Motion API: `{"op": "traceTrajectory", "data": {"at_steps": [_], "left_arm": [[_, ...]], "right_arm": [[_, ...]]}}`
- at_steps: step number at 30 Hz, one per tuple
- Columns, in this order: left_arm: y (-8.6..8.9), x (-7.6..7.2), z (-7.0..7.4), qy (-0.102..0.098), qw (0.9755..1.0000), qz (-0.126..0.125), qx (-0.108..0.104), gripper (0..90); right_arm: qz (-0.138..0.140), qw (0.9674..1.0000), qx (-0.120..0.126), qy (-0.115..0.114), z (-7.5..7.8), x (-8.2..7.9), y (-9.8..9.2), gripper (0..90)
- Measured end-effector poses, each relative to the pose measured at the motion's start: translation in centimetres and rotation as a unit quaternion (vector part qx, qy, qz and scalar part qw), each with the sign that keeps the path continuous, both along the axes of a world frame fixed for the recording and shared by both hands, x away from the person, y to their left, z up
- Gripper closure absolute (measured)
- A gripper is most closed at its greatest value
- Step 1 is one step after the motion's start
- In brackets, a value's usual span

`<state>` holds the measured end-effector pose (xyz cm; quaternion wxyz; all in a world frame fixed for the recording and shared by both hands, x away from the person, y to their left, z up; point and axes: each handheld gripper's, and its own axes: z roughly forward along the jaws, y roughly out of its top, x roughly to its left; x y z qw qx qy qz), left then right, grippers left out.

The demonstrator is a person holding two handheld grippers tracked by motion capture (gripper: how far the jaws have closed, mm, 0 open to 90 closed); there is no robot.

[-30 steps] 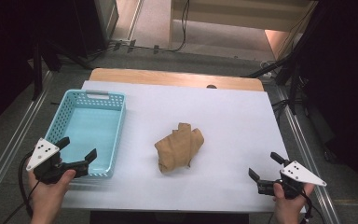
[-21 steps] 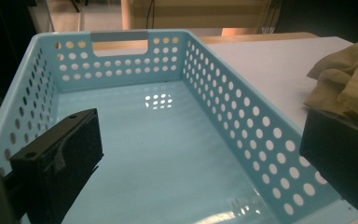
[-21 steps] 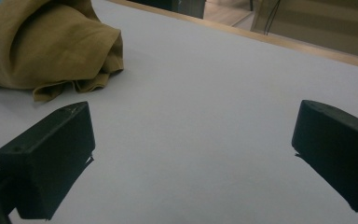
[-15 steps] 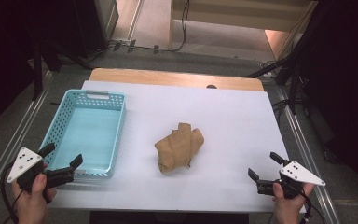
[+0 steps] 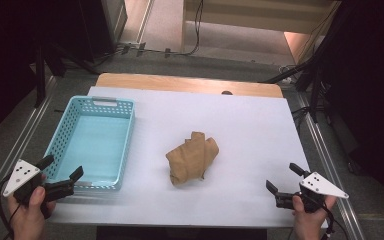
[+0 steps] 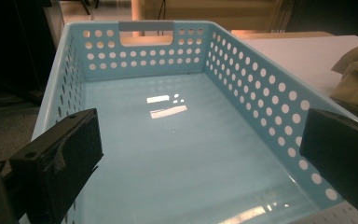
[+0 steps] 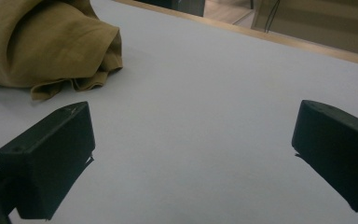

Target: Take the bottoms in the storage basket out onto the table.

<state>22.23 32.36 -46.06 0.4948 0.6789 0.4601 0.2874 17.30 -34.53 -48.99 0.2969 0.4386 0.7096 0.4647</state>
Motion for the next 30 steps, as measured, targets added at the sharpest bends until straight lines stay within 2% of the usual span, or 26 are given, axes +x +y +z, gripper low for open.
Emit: {"op": "traceTrajectory", "data": {"at_steps": [4,9,18,30], "left_arm": [[-0.01,0.05,-0.06,0.0,1.0,0.0,0.004,0.0],[-0.28,0.14,-0.27,-0.002,0.9998,0.005,0.018,0.0],[-0.33,0.04,-0.46,-0.007,0.9999,0.009,0.013,0.0],[-0.38,0.06,-0.44,-0.005,0.9998,0.009,0.018,0.0]], "right_arm": [[0.0,1.0,-0.001,0.0,-0.04,0.03,-0.01,0.0],[0.0,1.0,-0.003,0.001,-0.12,0.1,0.02,0.0],[0.005,1.0,-0.005,0.006,-0.31,0.22,0.38,0.0],[0.003,1.0,-0.005,0.006,-0.3,0.2,0.27,0.0]]}}
